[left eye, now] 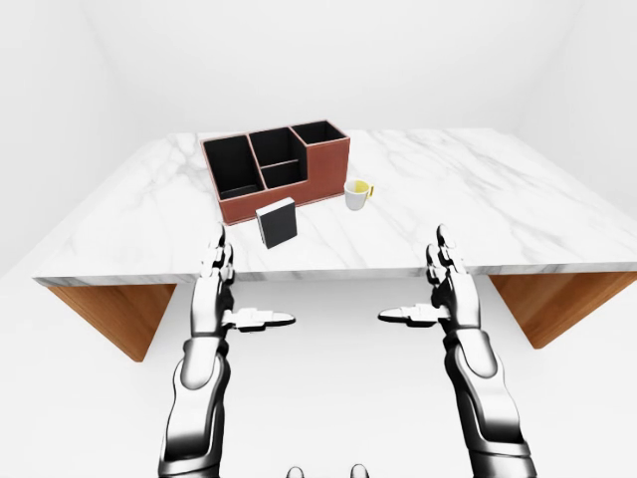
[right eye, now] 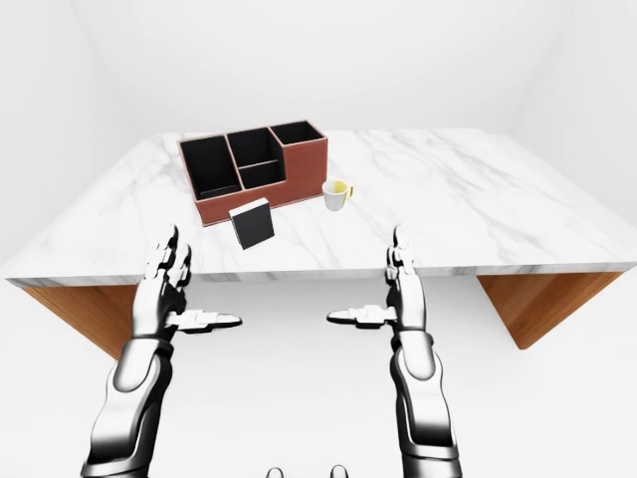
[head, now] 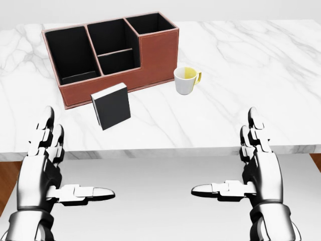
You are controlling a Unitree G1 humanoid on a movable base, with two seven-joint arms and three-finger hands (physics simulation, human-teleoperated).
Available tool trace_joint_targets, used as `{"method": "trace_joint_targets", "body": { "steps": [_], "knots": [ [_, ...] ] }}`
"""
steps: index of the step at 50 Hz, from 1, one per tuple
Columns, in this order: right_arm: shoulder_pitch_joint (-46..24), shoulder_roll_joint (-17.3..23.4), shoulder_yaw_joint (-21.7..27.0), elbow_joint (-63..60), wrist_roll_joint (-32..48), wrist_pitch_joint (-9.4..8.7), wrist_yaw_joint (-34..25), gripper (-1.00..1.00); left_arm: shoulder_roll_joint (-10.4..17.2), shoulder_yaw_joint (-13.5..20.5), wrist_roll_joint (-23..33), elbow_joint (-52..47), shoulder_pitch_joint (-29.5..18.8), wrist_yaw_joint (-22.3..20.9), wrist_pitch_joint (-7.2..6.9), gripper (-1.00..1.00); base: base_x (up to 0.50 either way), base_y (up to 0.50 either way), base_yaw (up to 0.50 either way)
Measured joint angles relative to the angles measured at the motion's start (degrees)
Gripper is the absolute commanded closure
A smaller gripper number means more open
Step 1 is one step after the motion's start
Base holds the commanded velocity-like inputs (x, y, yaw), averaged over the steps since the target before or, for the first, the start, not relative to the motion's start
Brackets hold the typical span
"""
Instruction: Pick up the book and place it in the front compartment of the caddy.
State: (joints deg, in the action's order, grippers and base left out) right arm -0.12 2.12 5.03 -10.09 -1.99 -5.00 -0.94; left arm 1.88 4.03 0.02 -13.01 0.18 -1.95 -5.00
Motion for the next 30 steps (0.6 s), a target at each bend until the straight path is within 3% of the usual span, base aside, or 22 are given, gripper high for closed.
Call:
{"method": "trace_joint_targets", "body": {
  "steps": [19, 30],
  "knots": [
    [-1.15, 0.33, 0.11, -6.87, 1.79, 0.00, -0.72, -1.00, 0.62, 2.72, -1.09, -11.34, -0.45, -0.34, 0.00, -1.00, 0.00, 0.00, 0.00],
    [-0.75, 0.09, -0.50, -7.79, 3.20, 0.00, -1.17, -1.00, 0.60, 2.99, -1.20, -12.78, -0.21, -0.60, 0.00, -1.00, 0.00, 0.00, 0.38]
  ]
}}
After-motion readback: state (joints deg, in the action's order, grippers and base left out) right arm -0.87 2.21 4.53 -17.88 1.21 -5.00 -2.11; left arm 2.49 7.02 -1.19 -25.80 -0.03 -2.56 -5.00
